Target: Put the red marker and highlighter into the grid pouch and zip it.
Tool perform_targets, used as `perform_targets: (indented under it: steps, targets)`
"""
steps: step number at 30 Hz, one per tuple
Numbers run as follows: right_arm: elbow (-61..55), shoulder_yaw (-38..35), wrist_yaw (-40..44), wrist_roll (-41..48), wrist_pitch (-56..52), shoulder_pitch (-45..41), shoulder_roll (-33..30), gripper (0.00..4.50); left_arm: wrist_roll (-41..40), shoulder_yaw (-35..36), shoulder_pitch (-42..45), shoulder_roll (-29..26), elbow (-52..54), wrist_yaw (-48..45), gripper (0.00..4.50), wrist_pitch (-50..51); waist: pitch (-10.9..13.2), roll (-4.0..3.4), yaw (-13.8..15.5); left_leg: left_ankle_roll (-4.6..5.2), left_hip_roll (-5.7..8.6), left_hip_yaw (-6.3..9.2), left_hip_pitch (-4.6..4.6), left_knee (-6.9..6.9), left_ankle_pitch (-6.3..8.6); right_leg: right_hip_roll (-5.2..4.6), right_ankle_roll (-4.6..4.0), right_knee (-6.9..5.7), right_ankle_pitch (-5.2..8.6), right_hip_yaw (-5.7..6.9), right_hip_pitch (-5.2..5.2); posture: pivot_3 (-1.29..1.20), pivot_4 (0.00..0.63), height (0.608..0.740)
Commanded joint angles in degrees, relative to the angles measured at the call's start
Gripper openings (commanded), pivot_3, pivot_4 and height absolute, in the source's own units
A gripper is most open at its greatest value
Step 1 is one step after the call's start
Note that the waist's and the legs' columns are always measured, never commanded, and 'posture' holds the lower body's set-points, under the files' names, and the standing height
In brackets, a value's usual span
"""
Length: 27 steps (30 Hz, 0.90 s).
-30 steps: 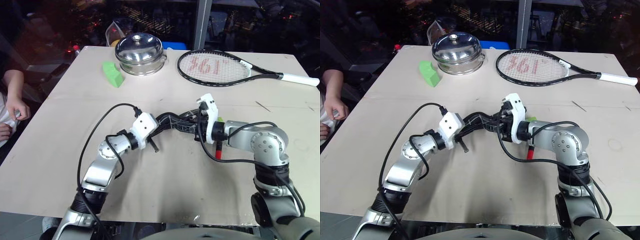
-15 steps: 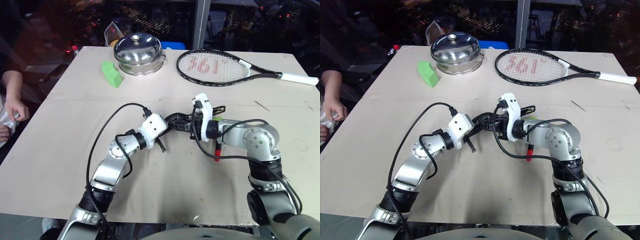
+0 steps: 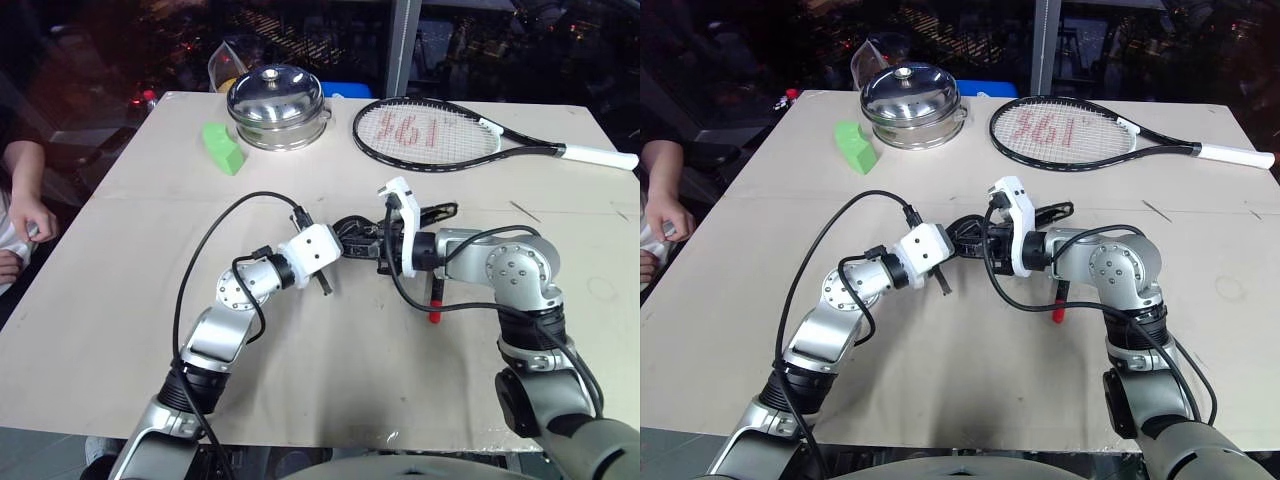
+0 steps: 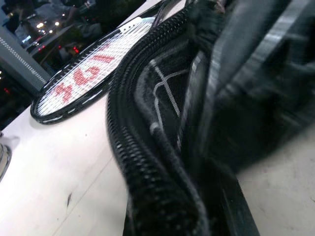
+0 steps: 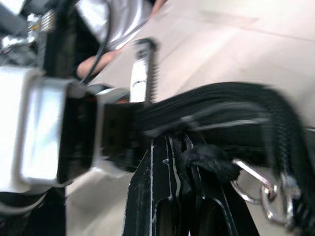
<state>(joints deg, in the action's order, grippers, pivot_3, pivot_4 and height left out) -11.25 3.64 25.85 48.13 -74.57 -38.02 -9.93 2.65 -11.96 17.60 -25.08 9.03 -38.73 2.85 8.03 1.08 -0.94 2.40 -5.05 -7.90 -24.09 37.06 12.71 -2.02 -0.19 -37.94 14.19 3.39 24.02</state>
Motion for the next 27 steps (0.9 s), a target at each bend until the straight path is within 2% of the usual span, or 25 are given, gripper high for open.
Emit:
perform_targets:
  steps: [1, 8, 12, 17, 22, 27]
  targets:
    - [0.7, 4.0, 3.5, -1.0, 1.6, -0.5, -0.6, 0.04, -1.9, -0.4, 2.1, 1.0, 3.5, -0.9, 0.0, -1.5, 0.0, 0.0, 0.0, 0.0, 0.0, 0.0, -0.06, 0.01, 0.0, 0.0, 0.0, 0.0, 0.0, 0.01, 0.05, 0.0, 0.15, 0.74]
    - [4.9, 2.7, 6.1, -3.8, 3.9, -2.0, -4.1, 0.04, -7.6, 2.4, -0.8, -4.1, 7.4, -8.1, 0.0, -3.8, 0.0, 0.0, 0.0, 0.0, 0.0, 0.01, -0.65, 0.15, -0.02, 0.03, 0.01, -0.1, -0.02, 0.0, 0.6, 0.0, 0.15, 0.74]
    - [6.2, 2.6, 7.7, -3.9, 4.0, -2.7, -5.2, 0.04, -9.8, 2.5, -1.8, -6.5, 7.8, -11.9, 0.0, -5.4, 0.0, -0.02, 0.1, 0.0, 0.0, 0.02, -0.66, 0.13, -0.02, 0.03, 0.01, -0.09, -0.02, 0.05, 0.61, 0.0, 0.15, 0.74]
    - [5.1, 6.0, 10.3, -4.3, 3.5, -2.2, -6.3, 0.04, -11.2, 2.7, -1.0, -5.4, 8.3, -11.7, 0.0, -5.1, 0.0, -0.02, 0.1, 0.01, 0.03, 0.02, -0.68, 0.15, -0.01, 0.01, 0.02, -0.06, -0.02, 0.06, 0.6, 0.0, 0.15, 0.74]
    - [3.9, 4.6, 10.4, -3.1, 2.0, -1.2, -7.2, 0.04, -11.0, 3.5, -1.4, -5.8, 8.6, -12.0, 0.0, -4.9, 0.0, -0.03, 0.1, 0.01, 0.01, 0.03, -0.67, 0.15, -0.01, 0.03, 0.02, -0.07, -0.02, 0.06, 0.6, 0.0, 0.15, 0.74]
    - [7.0, 7.1, 7.9, -5.1, 3.4, -3.2, -0.5, 0.04, -7.7, 0.7, 0.7, -2.4, 7.6, -8.8, 0.0, -3.3, 0.0, -0.03, 0.0, 0.01, 0.0, 0.03, -0.66, 0.16, -0.02, 0.05, 0.02, -0.09, -0.02, 0.05, 0.6, 0.0, 0.15, 0.74]
